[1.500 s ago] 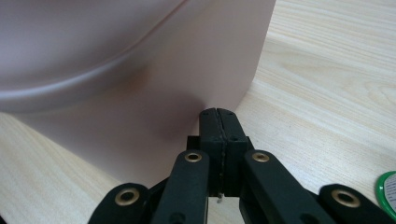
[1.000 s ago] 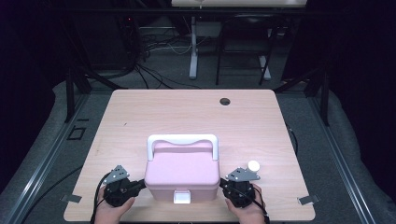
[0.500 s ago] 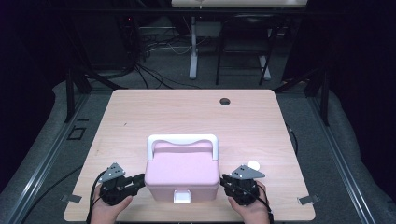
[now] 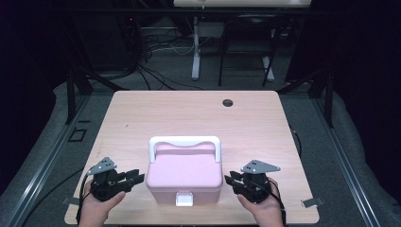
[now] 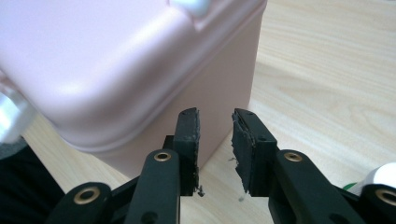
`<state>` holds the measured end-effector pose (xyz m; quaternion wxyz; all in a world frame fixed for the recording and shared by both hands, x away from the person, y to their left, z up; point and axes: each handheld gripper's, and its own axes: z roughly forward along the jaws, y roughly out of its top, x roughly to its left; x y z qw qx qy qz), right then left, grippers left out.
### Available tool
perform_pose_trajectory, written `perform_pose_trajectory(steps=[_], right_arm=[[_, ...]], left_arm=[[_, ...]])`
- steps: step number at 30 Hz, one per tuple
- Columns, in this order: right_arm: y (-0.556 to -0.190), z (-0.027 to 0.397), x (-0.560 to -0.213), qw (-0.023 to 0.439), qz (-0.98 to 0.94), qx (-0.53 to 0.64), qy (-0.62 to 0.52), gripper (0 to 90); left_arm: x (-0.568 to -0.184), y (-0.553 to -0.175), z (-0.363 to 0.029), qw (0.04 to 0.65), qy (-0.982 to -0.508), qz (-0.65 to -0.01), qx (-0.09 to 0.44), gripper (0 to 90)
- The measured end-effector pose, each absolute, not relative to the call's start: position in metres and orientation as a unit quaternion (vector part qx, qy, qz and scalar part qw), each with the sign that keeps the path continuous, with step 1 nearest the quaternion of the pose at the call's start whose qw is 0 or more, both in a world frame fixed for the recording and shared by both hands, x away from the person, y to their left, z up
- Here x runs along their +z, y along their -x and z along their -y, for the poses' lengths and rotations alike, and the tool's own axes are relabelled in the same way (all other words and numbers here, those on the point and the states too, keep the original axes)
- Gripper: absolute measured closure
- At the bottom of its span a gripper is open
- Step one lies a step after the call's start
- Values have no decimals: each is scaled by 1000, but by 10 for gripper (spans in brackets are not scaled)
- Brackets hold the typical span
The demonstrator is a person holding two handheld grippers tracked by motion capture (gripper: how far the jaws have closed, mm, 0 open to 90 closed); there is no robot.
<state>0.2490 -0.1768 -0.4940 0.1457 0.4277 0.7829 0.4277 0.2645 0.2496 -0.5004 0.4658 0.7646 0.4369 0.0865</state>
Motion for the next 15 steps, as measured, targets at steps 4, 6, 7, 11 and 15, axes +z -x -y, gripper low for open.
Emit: perform_pose_trajectory(steps=[4,6,7,11,15], right_arm=[[-250,177,-480,149,-785,431,-421,696],[-250,177,-475,149,-786,431,-418,687],[-251,175,-472,146,-786,432,-417,682],[-253,173,-464,153,-787,434,-412,670],[-253,171,-457,158,-784,438,-410,650]], left_arm=[[-491,-266,-249,472,-763,-433,88,636],[-486,-267,-248,473,-763,-432,91,632],[-481,-269,-247,477,-761,-429,96,627],[-472,-274,-244,483,-762,-421,99,625],[-465,-278,-242,489,-760,-417,97,620]])
